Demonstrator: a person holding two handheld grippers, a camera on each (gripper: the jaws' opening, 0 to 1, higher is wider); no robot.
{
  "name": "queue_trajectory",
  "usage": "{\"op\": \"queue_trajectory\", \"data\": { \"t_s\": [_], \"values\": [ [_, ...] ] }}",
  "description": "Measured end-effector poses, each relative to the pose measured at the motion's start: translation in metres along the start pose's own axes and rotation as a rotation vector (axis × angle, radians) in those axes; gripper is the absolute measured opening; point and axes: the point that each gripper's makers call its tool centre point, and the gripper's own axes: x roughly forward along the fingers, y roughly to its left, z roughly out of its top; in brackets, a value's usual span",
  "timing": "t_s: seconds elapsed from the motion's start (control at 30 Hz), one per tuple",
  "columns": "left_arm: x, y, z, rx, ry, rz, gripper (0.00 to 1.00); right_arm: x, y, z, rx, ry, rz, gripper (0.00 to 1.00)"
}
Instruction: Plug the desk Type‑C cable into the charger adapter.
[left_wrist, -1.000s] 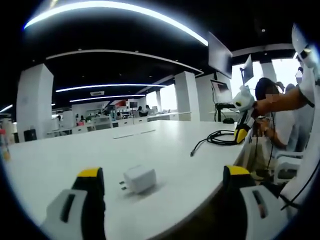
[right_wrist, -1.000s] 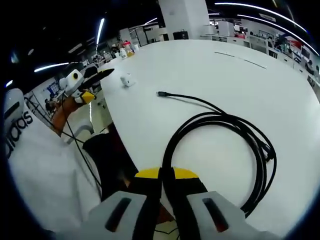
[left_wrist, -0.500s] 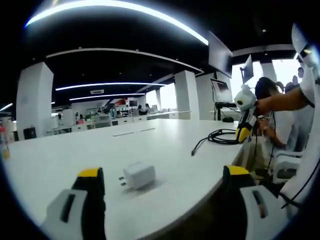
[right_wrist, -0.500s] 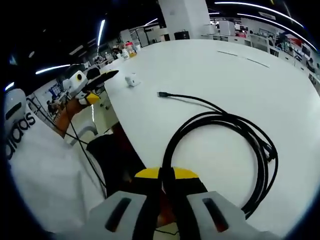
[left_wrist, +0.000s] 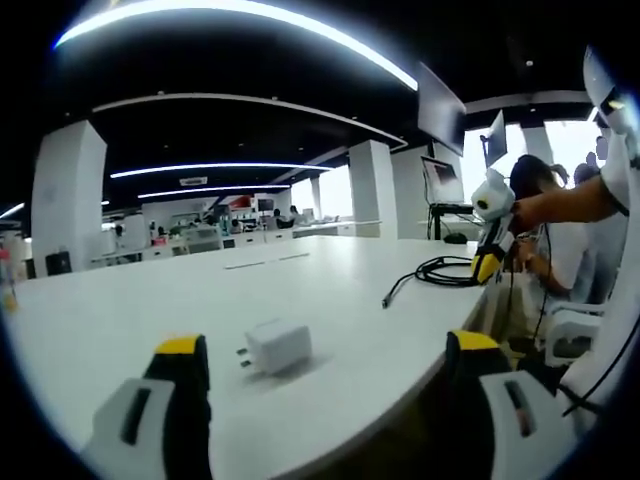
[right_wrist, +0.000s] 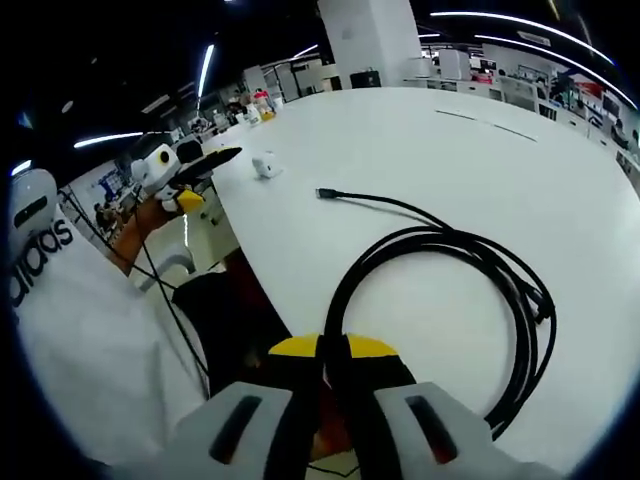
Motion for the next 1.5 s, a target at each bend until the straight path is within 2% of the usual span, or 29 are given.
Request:
{"op": "queue_trajectory", "data": {
  "t_s": [0.5,0.57,0.8,0.9,1.03,1.17,1.4,1.5],
  "values": [
    [0.002,0.006,0.001,0.021,0.011,-0.011,0.99,0.002,-0.002,0.004,-0.012,-0.054,-0.020,0.08],
    [0.005,0.011,0.003,0.010,-0.006,-0.011,0.99,0.002,-0.003,0.004,-0.015,-0.054,-0.020,0.09],
    [0.006,0.015,0.002,0.004,0.007,-0.005,0.99,-0.001,-0.009,0.013,-0.026,-0.106,-0.048,0.11],
    [0.007,0.017,0.003,-0.001,0.013,-0.002,0.99,-0.002,-0.009,0.023,-0.056,-0.158,-0.059,0.15],
    [0.011,0.018,0.002,0.004,0.033,-0.013,0.99,-0.002,-0.013,0.036,-0.139,-0.232,-0.096,0.19],
    [0.016,0.016,-0.002,0.027,0.071,-0.052,0.97,-0.001,-0.015,0.042,-0.180,-0.261,-0.103,0.20],
    [0.021,0.021,-0.003,0.053,0.103,-0.080,0.93,0.003,-0.018,0.051,-0.231,-0.268,-0.113,0.20],
    [0.023,0.024,-0.006,0.065,0.130,-0.104,0.88,0.008,-0.020,0.056,-0.253,-0.259,-0.110,0.20]
  ]
}}
